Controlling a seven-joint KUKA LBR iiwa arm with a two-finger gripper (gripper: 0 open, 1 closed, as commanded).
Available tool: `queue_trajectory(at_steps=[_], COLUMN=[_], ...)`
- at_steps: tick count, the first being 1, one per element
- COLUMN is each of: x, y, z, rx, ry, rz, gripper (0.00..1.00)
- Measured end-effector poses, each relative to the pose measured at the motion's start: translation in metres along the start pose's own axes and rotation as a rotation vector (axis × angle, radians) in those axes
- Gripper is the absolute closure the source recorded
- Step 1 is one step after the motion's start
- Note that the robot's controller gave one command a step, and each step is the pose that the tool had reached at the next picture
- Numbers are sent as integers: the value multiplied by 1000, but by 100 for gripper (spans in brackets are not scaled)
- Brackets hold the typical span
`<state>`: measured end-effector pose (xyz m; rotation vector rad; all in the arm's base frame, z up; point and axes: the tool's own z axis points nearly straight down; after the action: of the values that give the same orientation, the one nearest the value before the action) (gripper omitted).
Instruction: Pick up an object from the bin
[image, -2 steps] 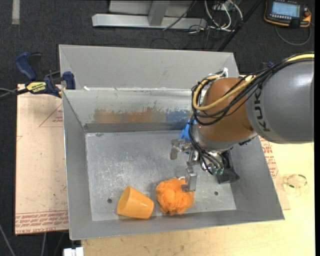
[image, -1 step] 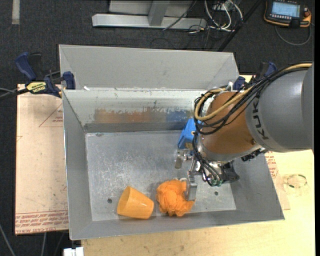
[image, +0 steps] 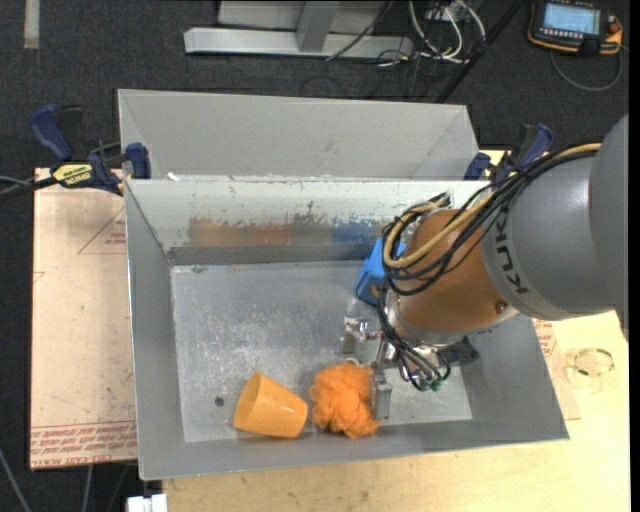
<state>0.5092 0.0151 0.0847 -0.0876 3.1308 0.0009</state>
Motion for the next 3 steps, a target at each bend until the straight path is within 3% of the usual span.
queue_trajectory(at_steps=[1,2,3], x=[24,24,22], y=[-3,-3,6], z=[14,14,-37], rx=[0,0,0], ry=[11,11,17], rz=[335,335,328], gripper=[100,100,100])
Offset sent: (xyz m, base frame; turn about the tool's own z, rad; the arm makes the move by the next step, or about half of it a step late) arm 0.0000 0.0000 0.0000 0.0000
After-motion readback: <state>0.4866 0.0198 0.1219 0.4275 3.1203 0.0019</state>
